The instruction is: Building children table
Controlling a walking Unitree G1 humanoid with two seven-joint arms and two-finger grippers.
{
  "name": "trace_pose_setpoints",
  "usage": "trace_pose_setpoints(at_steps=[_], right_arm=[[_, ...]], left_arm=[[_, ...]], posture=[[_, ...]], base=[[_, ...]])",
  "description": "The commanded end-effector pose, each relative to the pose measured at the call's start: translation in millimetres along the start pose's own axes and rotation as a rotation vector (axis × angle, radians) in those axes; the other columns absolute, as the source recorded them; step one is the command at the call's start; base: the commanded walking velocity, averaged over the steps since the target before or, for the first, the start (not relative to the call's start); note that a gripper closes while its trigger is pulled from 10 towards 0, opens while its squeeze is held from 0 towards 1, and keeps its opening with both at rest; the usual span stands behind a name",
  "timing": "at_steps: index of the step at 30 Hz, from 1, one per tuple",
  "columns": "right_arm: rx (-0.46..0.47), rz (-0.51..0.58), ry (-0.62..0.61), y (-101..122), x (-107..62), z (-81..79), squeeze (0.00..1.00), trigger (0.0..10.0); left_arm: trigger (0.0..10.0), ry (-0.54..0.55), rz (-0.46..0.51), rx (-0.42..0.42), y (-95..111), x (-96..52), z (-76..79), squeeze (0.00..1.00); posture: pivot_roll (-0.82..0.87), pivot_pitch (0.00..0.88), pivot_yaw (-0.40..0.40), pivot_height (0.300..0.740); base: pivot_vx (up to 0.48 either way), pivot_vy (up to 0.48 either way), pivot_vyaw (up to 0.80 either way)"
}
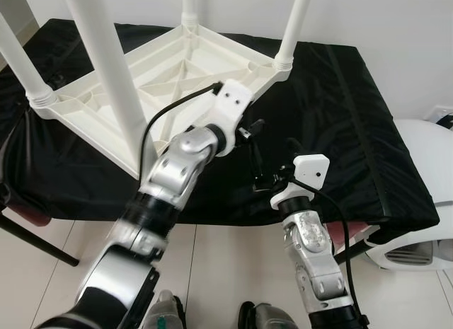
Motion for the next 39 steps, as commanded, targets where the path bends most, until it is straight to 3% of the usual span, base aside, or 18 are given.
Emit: trace_pose_setpoints(at_steps=[1, 2, 3, 4, 5, 11, 15, 20, 27, 29, 33, 35, 36, 39], right_arm=[[0.000, 0.007, -0.015, 0, 0.9, 3.4, 0.00, 10.0], [-0.024, 0.012, -0.041, -1, 2.9, 12.9, 0.00, 10.0], [-0.035, 0.013, -0.055, -1, 4.0, 17.5, 0.00, 10.0], [-0.035, 0.013, -0.055, -1, 4.0, 17.5, 0.00, 10.0], [-0.048, 0.015, -0.077, -1, 5.3, 23.5, 0.00, 10.0], [-0.070, 0.015, -0.107, -2, 7.1, 32.4, 0.00, 10.0], [-0.104, -0.004, -0.122, -8, 13.6, 43.2, 0.00, 10.0], [-0.117, -0.010, -0.110, -11, 15.4, 46.0, 0.00, 10.0], [-0.138, -0.020, -0.090, -16, 17.5, 51.7, 0.00, 10.0], [-0.152, -0.022, -0.084, -18, 18.4, 55.3, 0.00, 10.0], [-0.158, -0.023, -0.083, -19, 18.8, 56.7, 0.00, 10.0], [-0.172, -0.024, -0.076, -21, 21.5, 60.4, 0.00, 10.0], [-0.172, -0.024, -0.076, -21, 21.5, 60.4, 0.00, 10.0], [-0.181, -0.023, -0.058, -23, 25.7, 61.4, 0.00, 10.0]], left_arm=[[10.0, -0.077, 0.008, 0.012, 3, -2.2, 10.6, 1.00], [10.0, -0.092, 0.012, 0.027, -1, -14.5, 14.3, 1.00], [10.0, -0.093, 0.012, 0.025, -3, -20.0, 14.7, 0.76], [10.0, -0.093, 0.012, 0.025, -3, -20.0, 14.7, 0.76], [10.0, -0.089, 0.012, 0.018, -4, -26.5, 15.0, 0.00], [10.0, -0.080, 0.016, 0.007, -4, -37.5, 15.7, 0.00], [10.0, -0.136, -0.005, 0.013, -8, -70.0, 29.3, 0.00], [10.0, -0.151, -0.013, 0.012, -10, -85.4, 33.6, 0.00], [10.0, -0.084, -0.025, -0.002, -16, -105.4, 28.5, 0.00], [10.0, -0.045, -0.013, -0.029, -16, -117.5, 26.2, 0.00], [10.0, -0.034, -0.010, -0.035, -16, -122.3, 25.9, 0.00], [10.0, -0.015, -0.017, -0.083, -19, -140.9, 25.7, 0.00], [10.0, -0.015, -0.017, -0.083, -19, -140.9, 25.7, 0.00], [10.0, -0.022, -0.015, -0.144, -20, -159.0, 29.9, 0.00]], posture=[[0.04, 0.099, -0.017, 0.740], [0.04, 0.099, -0.018, 0.740], [0.04, 0.098, -0.018, 0.740], [0.04, 0.098, -0.018, 0.740], [0.05, 0.097, -0.019, 0.740], [0.05, 0.096, -0.023, 0.740], [0.07, 0.088, -0.041, 0.740], [0.08, 0.090, -0.047, 0.740], [0.08, 0.091, -0.059, 0.740], [0.09, 0.088, -0.068, 0.740], [0.09, 0.088, -0.068, 0.740], [0.11, 0.090, -0.082, 0.740], [0.11, 0.090, -0.082, 0.740], [0.13, 0.092, -0.098, 0.740]], base=[[0.000, 0.000, 0.00], [0.000, 0.000, 0.00], [0.000, 0.000, 0.00], [0.000, 0.000, 0.00], [0.000, 0.000, 0.00], [0.000, 0.000, 0.00], [0.000, 0.000, 0.00], [0.000, 0.000, 0.00], [0.000, 0.000, 0.00], [0.000, 0.000, 0.00], [0.000, 0.000, 0.00], [0.000, 0.000, 0.00], [0.000, 0.000, 0.00], [0.000, 0.000, 0.00]])
Point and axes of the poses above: a point about 5 cm out from each wrist's last joint towards the gripper, its own x axis pointing out of the wrist towards the gripper, its own y axis along the axis of the wrist's last joint, z = x × y, the point moved 1 cm from there along x, pointing out of the wrist towards the gripper, and after that the axes turned 4 degrees about -x, right-handed, at the moved point
